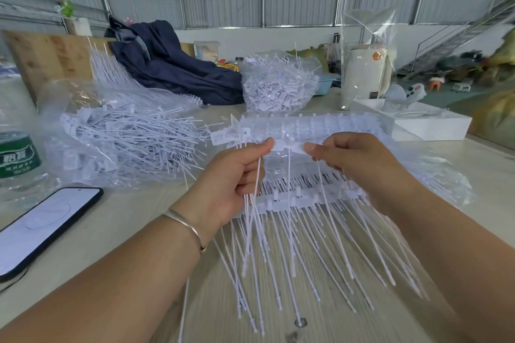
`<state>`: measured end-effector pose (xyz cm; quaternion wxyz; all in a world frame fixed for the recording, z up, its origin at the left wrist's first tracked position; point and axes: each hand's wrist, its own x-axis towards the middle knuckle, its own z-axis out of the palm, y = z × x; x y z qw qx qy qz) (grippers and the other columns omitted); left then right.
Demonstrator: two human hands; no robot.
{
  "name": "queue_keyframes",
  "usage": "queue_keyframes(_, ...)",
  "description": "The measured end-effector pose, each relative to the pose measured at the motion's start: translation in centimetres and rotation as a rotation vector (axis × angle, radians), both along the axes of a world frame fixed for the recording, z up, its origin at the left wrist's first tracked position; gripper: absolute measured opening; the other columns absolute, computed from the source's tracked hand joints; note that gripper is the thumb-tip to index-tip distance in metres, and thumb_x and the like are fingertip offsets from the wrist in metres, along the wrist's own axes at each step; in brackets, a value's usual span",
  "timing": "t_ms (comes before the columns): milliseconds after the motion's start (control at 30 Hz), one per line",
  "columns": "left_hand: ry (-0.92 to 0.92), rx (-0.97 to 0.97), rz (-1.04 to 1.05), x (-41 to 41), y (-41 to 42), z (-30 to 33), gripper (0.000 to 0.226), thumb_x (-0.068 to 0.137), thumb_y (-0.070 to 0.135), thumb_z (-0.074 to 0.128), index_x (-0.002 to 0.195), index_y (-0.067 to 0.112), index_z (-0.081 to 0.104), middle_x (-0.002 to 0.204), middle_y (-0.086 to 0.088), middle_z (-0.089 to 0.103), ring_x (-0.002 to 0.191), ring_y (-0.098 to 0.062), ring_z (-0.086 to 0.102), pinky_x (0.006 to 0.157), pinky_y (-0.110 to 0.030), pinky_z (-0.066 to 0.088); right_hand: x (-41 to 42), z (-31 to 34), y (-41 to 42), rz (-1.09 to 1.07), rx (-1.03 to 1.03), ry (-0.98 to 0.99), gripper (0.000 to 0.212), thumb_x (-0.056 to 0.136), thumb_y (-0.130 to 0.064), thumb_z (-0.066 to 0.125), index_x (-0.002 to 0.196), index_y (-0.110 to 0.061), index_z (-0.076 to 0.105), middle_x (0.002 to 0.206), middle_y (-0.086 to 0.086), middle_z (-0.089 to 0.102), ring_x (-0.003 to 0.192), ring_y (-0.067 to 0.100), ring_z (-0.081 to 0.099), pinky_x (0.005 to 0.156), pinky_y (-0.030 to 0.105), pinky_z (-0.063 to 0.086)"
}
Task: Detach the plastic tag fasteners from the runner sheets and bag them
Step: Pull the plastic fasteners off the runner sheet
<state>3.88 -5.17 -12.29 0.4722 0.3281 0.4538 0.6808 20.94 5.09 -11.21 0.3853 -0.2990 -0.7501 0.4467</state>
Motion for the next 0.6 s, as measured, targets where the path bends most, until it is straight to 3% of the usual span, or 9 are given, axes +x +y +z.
queue_keyframes(100, -0.053, 0.066, -0.082, 0.3, -0.2, -0.2, 0.027, 0.073, 0.023, 0.072, 0.060, 0.024, 0.048, 0.053, 0.010, 0.020, 0.040, -0.004, 0.016, 0.038, -0.018, 0.007, 0.2, 0.4, -0.7, 0.099, -0.062, 0.004, 0.045, 0.066, -0.050, 0.078, 0.067, -0.008, 0.062, 0.061, -0.007, 0.053, 0.051, 0.001, 0.043, 0.061, 0.018, 0.035)
queue_keyframes(200, -0.175, 0.111, -0.244, 1.1, -0.4, -0.6, 0.032, 0.081, 0.023, 0.069, 0.066, 0.023, 0.041, 0.052, 0.010, 0.025, 0.038, -0.004, 0.020, 0.035, -0.015, 0.012, 0.0, 0.5, -1.1, 0.228, -0.112, 0.011, 0.040, 0.058, -0.058, 0.079, 0.058, -0.022, 0.061, 0.069, 0.004, 0.051, 0.058, 0.010, 0.040, 0.063, 0.027, 0.028)
queue_keyframes(367, -0.264, 0.099, -0.460, 2.5, -0.3, -0.8, 0.019, 0.073, 0.028, 0.072, 0.071, 0.017, 0.057, 0.048, 0.009, 0.030, 0.037, -0.004, 0.018, 0.034, -0.013, 0.014, -0.6, -0.4, -1.4, 0.436, -0.168, 0.065, 0.045, 0.067, -0.052, 0.072, 0.072, -0.008, 0.064, 0.068, 0.009, 0.045, 0.063, 0.020, 0.038, 0.072, 0.033, 0.029)
queue_keyframes(467, -0.211, 0.095, -0.408, 2.1, -0.3, -0.5, 0.023, 0.077, 0.027, 0.072, 0.079, 0.016, 0.052, 0.056, 0.007, 0.035, 0.039, -0.002, 0.024, 0.035, -0.015, 0.013, -0.7, -0.2, -1.5, 0.407, -0.132, 0.110, 0.034, 0.068, -0.051, 0.074, 0.058, -0.021, 0.060, 0.057, -0.002, 0.043, 0.056, 0.011, 0.038, 0.061, 0.019, 0.035)
queue_keyframes(600, -0.206, 0.042, -0.230, 1.5, -0.2, -0.3, 0.017, 0.090, 0.024, 0.056, 0.076, 0.015, 0.049, 0.062, 0.002, 0.053, 0.041, -0.004, 0.037, 0.032, -0.013, 0.018, -0.6, 0.3, -1.2, 0.193, -0.083, 0.241, 0.039, 0.061, -0.048, 0.082, 0.069, -0.017, 0.060, 0.052, -0.002, 0.043, 0.049, 0.011, 0.036, 0.049, 0.017, 0.034)
